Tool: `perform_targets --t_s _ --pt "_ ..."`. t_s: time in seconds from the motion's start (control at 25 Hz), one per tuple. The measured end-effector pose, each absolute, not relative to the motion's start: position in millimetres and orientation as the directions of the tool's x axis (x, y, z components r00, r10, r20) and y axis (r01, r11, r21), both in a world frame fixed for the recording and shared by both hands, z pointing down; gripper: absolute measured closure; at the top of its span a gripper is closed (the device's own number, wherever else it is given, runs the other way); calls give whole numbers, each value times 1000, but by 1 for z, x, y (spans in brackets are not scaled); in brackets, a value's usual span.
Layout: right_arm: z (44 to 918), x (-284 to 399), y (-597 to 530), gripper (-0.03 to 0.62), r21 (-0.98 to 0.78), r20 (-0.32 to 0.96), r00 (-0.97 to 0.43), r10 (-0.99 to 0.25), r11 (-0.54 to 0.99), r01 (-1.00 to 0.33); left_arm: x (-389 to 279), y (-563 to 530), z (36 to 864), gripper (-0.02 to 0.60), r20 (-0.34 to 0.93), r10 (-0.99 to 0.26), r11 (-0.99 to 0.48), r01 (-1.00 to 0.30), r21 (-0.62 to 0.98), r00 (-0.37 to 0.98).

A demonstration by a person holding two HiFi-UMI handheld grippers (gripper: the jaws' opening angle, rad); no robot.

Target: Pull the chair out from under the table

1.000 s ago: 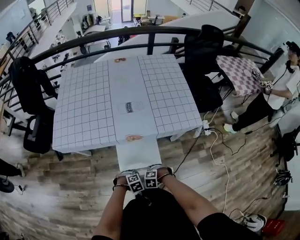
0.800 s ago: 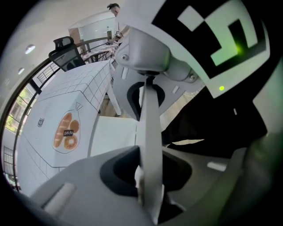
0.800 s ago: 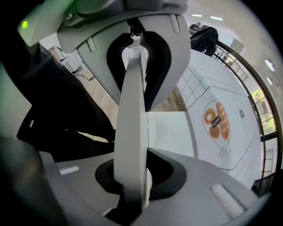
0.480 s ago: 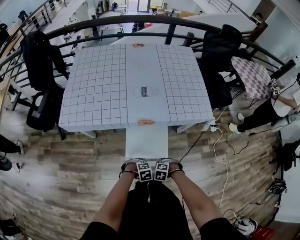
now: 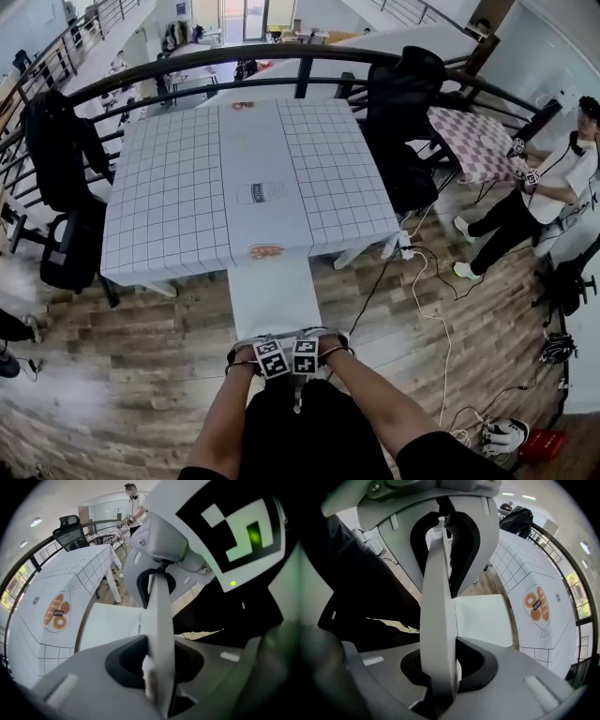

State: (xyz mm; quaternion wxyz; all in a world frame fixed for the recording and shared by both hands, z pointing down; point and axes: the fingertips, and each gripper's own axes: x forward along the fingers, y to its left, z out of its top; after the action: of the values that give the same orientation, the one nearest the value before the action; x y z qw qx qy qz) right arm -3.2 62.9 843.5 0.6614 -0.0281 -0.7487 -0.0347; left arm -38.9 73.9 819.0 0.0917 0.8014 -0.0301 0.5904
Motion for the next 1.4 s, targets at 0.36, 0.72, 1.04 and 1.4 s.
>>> perform_targets --t_s 0.36,0.72,1.04,1.4 --pt "847 8 83 517 21 995 -100 -7 991 132 -28 97 825 489 953 44 -976 -189 104 299" --pt "846 11 113 519 10 996 -91 2 991 132 -25 126 823 491 954 30 -974 -204 94 297" --pt "845 8 144 519 -14 994 -109 22 997 79 -29 151 821 488 950 49 -980 -169 105 308" --pt "833 17 170 516 -39 990 -130 51 995 92 -20 179 808 489 957 79 -979 -160 128 280"
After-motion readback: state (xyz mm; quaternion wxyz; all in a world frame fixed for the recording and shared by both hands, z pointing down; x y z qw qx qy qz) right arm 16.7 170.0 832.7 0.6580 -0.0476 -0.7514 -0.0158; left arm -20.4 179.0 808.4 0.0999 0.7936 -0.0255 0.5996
